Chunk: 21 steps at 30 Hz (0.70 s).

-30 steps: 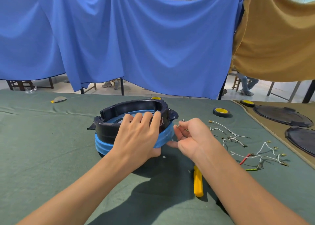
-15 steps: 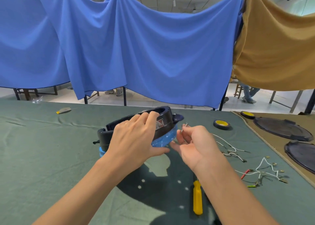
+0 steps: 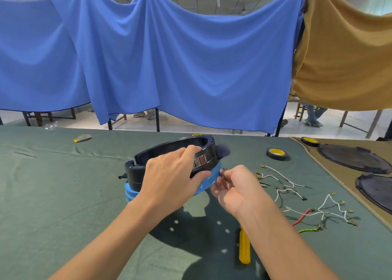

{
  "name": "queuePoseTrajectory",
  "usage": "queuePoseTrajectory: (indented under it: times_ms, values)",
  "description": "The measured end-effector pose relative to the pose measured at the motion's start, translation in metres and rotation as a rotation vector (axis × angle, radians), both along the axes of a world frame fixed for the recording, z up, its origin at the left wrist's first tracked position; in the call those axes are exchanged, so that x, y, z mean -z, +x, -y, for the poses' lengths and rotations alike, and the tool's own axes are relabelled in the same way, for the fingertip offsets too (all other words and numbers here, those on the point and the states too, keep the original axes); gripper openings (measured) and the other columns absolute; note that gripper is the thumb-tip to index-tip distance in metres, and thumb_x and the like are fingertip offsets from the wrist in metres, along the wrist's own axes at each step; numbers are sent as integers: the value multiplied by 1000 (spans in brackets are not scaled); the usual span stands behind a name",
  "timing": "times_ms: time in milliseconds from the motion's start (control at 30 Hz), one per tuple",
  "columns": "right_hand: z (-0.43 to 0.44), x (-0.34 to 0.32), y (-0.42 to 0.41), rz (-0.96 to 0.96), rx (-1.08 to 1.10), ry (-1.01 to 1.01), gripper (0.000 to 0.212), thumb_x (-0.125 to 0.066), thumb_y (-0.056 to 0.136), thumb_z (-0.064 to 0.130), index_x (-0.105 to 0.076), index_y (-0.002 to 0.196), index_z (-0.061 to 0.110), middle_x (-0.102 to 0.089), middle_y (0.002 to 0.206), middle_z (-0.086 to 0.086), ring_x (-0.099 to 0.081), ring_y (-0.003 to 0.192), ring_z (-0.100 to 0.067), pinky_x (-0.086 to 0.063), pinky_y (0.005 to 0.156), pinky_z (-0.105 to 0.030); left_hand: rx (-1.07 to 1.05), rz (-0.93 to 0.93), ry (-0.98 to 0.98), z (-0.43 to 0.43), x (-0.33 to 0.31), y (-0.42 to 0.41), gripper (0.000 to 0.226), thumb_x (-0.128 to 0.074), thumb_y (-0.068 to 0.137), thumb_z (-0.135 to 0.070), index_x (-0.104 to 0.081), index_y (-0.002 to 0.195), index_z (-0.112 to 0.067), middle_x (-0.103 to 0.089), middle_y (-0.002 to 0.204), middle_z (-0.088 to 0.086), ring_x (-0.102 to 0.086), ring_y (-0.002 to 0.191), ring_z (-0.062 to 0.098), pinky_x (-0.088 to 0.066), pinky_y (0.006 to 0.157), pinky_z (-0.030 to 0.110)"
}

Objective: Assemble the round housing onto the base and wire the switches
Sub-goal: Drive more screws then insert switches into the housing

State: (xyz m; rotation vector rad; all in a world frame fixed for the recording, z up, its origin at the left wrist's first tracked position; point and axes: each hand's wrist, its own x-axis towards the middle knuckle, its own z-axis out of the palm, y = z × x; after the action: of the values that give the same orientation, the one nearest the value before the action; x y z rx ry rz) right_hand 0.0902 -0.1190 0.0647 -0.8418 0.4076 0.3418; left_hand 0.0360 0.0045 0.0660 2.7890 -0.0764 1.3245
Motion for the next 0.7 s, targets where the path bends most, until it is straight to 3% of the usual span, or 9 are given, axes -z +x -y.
queuePoseTrajectory:
  times_ms: [167,367,533,700]
  values:
    - [-2,3,-5,35,0,-2,21,-34,89,-11,-52,84,-2,-50,74,-11,-43,58,-16,-43,38,-17,-31,-9,-88,-4,7,6,47,-79,72,-52,-67,107,-23,-73,82,-8,-70,68,26,-35,56,27]
    - [0,7,-8,10,-18,-61,18,-40,91,-7,-57,92,1,-61,81,-16,-61,66,-23,-48,40,-24,-7,-77,-92,-2,11,7,49,-74,77,-55,-63,114,-25,-74,93,-10,-70,78,23,-33,58,27]
    - [1,9,-6,11,1,-56,22,-36,89,-10,-57,87,-2,-61,72,-15,-57,49,-18,-48,40,-25,8,-214,-163,-2,14,4,60,-60,78,-69,-53,126,-33,-69,110,-15,-66,97,18,-36,68,30]
    - [-4,13,-9,10,18,-79,24,-34,89,-10,-57,89,0,-61,80,-16,-59,59,-21,-51,45,-30,12,-248,-223,-3,10,5,40,-64,88,-51,-56,123,-34,-71,107,-12,-65,98,20,-39,71,33]
